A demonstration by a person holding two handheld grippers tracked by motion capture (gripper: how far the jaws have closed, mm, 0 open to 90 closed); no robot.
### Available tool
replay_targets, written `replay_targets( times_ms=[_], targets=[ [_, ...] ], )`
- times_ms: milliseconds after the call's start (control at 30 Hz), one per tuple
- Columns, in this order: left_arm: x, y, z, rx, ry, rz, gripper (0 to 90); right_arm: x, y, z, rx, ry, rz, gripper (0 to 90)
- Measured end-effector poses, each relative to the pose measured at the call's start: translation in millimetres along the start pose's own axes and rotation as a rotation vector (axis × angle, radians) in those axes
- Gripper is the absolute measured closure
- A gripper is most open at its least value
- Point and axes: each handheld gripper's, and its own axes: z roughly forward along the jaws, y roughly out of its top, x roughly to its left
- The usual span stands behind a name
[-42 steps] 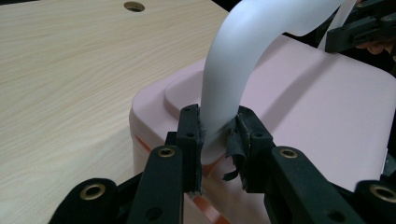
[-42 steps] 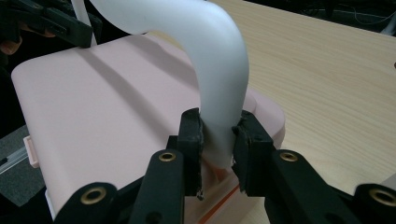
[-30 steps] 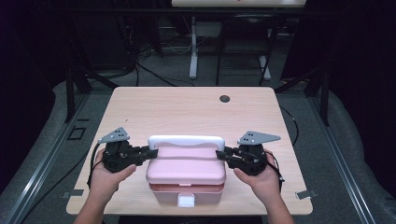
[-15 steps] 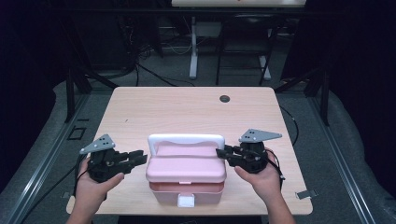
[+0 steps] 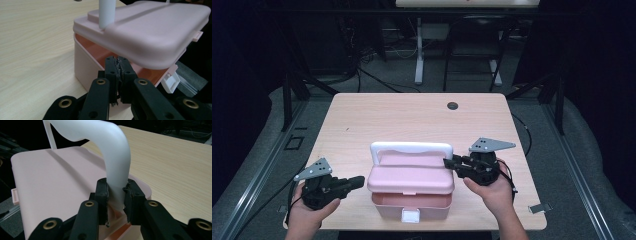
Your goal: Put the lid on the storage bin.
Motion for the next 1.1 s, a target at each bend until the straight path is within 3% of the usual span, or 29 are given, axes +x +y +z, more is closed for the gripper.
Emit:
replay_targets(
  times_ms=[267, 533, 1100],
  targets=[
    [-5.3, -8.8, 12.8, 0.047, -0.023, 0.001, 89.5, 0.7, -0.1, 0.2, 0.002, 0.000, 0.001, 74.3],
    [-17.4, -8.5, 27.0, 0.080, -0.050, 0.038, 89.5, 1.3, -0.7, 0.4, 0.004, -0.001, 0.000, 74.2],
    [-27.5, -6.5, 37.2, 0.090, -0.060, 0.070, 89.5, 0.2, -3.1, 2.7, 0.017, 0.005, 0.004, 74.1]
  ],
)
